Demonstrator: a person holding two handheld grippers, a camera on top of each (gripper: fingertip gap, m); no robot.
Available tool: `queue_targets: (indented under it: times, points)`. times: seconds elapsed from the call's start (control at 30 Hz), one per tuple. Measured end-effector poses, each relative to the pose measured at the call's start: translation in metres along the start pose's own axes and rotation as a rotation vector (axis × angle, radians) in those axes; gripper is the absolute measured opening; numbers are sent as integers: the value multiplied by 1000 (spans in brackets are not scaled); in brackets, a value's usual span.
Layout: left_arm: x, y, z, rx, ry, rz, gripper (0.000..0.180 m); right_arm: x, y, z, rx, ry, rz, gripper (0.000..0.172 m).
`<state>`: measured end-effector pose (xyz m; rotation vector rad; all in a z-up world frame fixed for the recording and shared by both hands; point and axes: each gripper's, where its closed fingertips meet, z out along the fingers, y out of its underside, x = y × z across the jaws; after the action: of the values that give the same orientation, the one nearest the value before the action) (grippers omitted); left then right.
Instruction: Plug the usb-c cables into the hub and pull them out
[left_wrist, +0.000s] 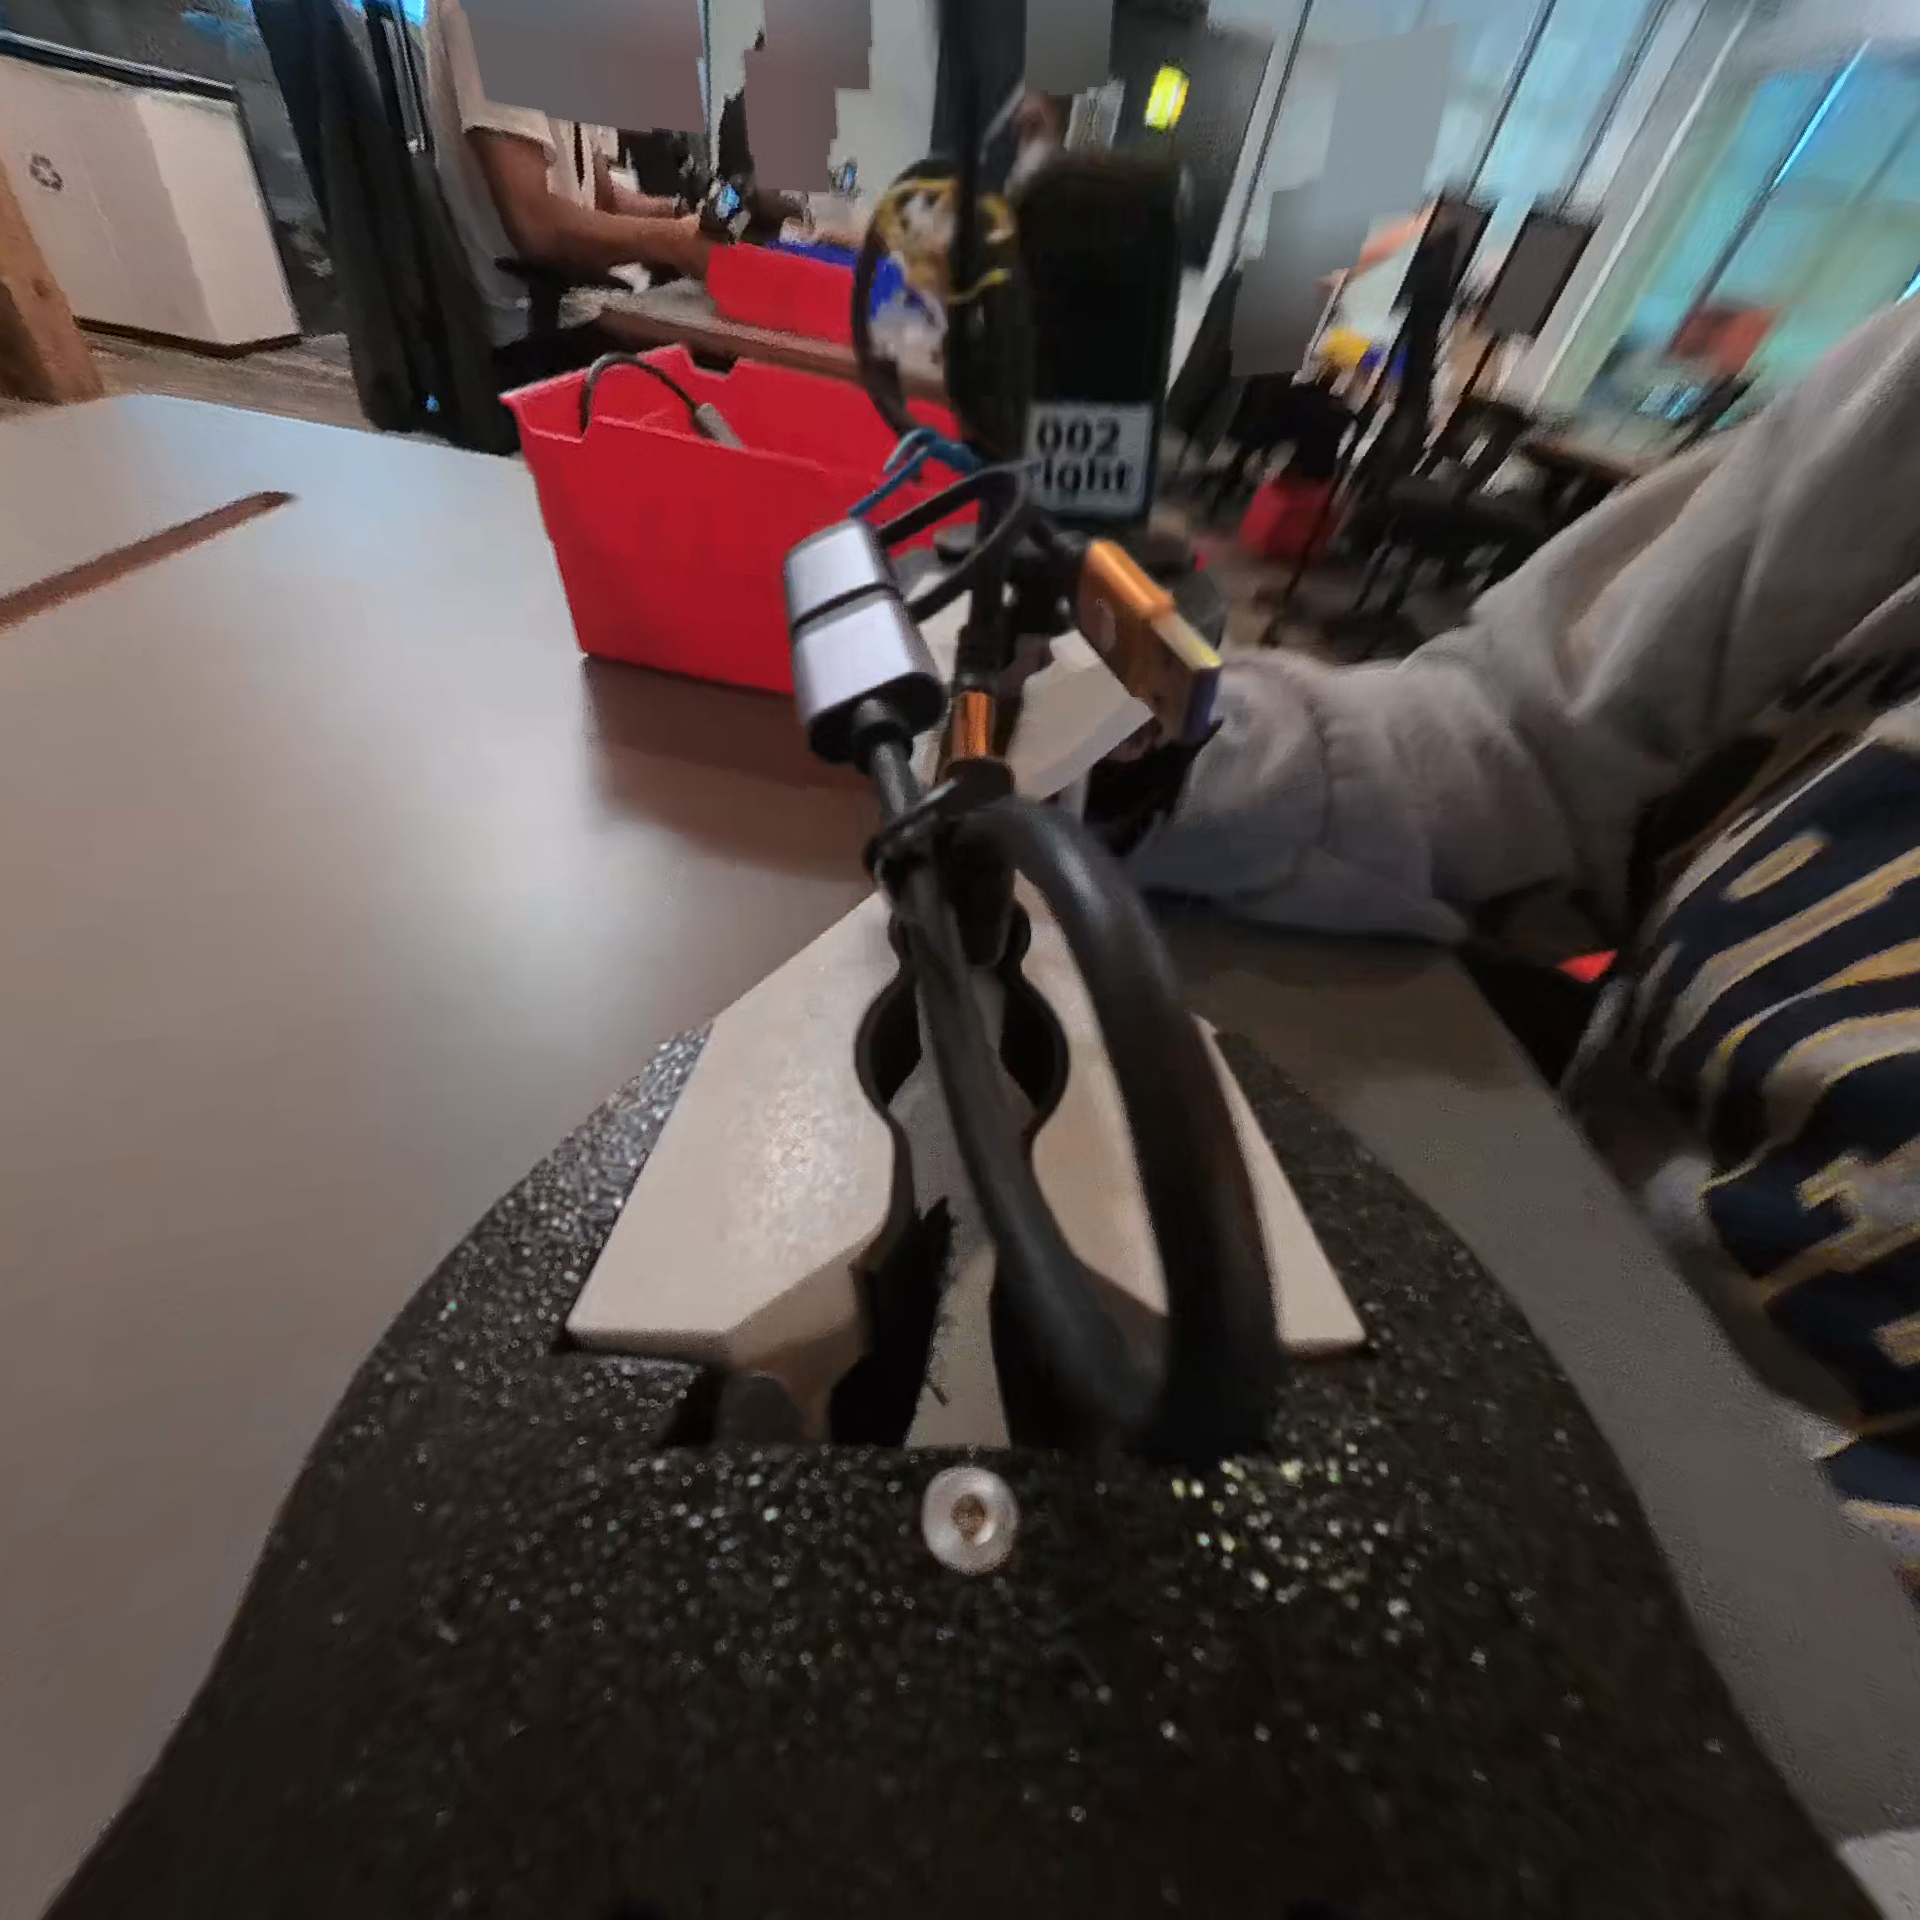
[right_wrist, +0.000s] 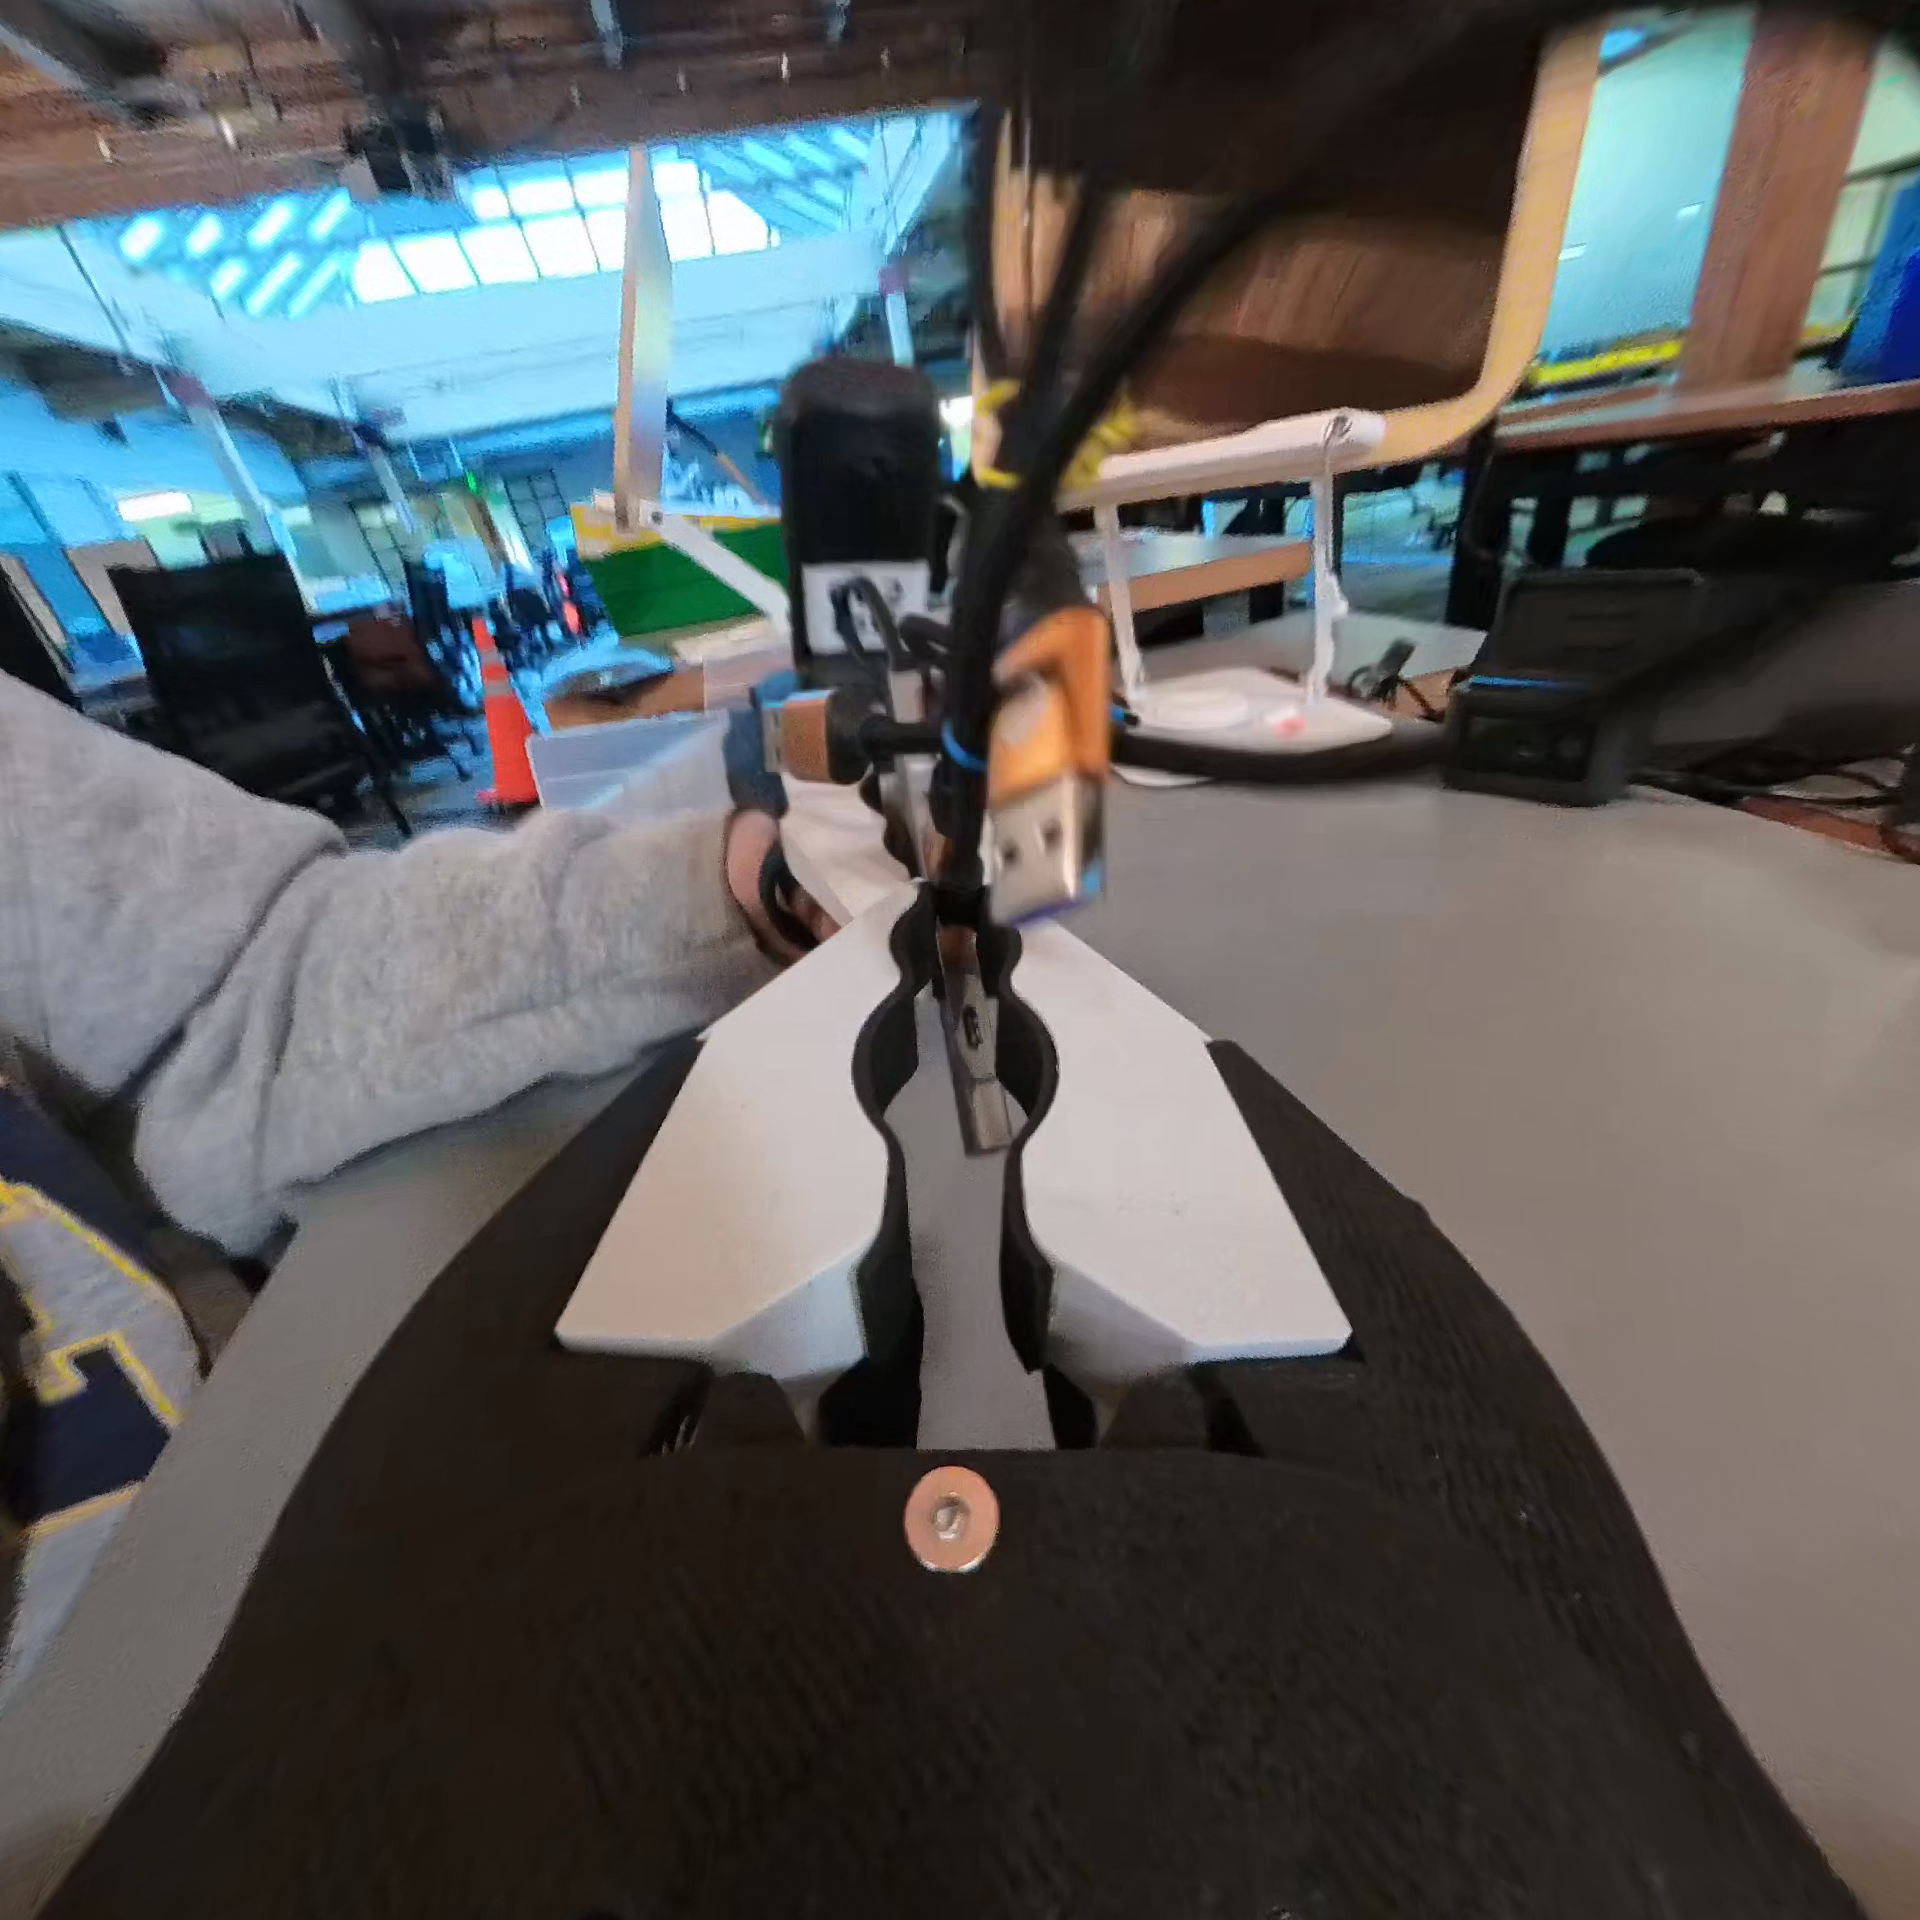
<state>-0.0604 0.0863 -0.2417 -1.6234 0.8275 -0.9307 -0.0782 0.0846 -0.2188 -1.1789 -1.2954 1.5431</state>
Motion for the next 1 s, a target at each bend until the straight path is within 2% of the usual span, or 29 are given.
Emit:
queue_targets:
  times: [0.1,0.23,0.37,0.5,0.6,0.77,0.9,1.0]
  points:
    - [-7,12,-10,-148,-146,213,6,-1,11,-4,-112,39,-190,25]
    - [0,23,-18,-260,-195,467,8,-1,27,-4,-248,142,-595,21]
    - [5,39,-19,-395,-207,664,8,-15,43,2,-303,82,-694,18]
    - [7,46,-17,-426,-201,689,8,-23,52,3,-331,42,-764,5]
    - [7,51,-18,-429,-192,663,8,-24,56,5,-346,48,-791,4]
    - [8,56,-13,-389,-159,539,10,-26,59,7,-346,17,-681,4]
    - [8,67,-13,-466,-152,581,7,-26,70,9,-400,29,-720,5]
    - [9,64,-16,-438,-148,581,7,-29,68,12,-395,77,-765,4]
